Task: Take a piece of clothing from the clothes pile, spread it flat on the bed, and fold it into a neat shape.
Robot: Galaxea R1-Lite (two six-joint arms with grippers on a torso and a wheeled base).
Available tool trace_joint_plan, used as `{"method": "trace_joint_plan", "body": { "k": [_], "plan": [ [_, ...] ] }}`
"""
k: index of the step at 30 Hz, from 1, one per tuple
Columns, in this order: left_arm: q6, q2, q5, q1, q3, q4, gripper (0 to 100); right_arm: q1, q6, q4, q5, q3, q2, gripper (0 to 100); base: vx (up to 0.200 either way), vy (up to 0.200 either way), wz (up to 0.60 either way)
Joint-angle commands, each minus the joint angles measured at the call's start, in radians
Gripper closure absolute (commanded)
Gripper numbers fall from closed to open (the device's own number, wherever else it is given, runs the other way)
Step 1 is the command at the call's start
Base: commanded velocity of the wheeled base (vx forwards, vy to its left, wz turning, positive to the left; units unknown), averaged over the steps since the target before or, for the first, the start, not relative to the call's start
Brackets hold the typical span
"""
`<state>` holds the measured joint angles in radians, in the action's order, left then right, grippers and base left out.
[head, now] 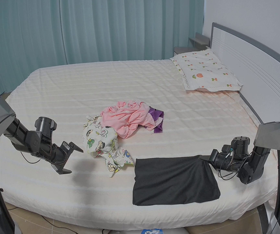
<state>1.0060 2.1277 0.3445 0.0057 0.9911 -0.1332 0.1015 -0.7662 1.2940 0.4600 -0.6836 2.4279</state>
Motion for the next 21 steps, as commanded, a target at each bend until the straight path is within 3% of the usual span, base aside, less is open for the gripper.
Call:
{"method": "trace_joint_plan", "body": {
  "k": [1,5,6,11,16,21],
  "plan": [
    [0.0,0.002,-0.001,0.0,0.0,0.0,0,0.0,0.004,0.031,-0.024,0.007,0.005,100,0.0,0.0,0.0],
    [0.0,0.002,0.001,0.0,0.0,0.0,0,0.0,0.011,0.036,-0.043,0.012,0.022,100,0.0,0.0,0.0],
    [0.0,0.002,0.001,0.0,0.0,0.0,0,0.0,0.013,0.036,-0.043,0.012,0.022,0,0.0,0.0,0.0],
    [0.0,0.002,0.001,0.0,0.0,0.0,0,-0.002,0.034,0.028,-0.047,0.012,0.03,0,0.0,0.0,0.0],
    [0.0,0.002,-0.001,0.0,0.0,0.0,0,-0.014,0.036,0.048,-0.109,-0.001,-0.032,0,0.0,0.0,0.0],
    [0.0,0.002,0.001,0.0,0.0,0.0,0,0.064,0.028,0.05,-0.15,0.013,-0.159,0,0.0,0.0,0.0]
  ]
}}
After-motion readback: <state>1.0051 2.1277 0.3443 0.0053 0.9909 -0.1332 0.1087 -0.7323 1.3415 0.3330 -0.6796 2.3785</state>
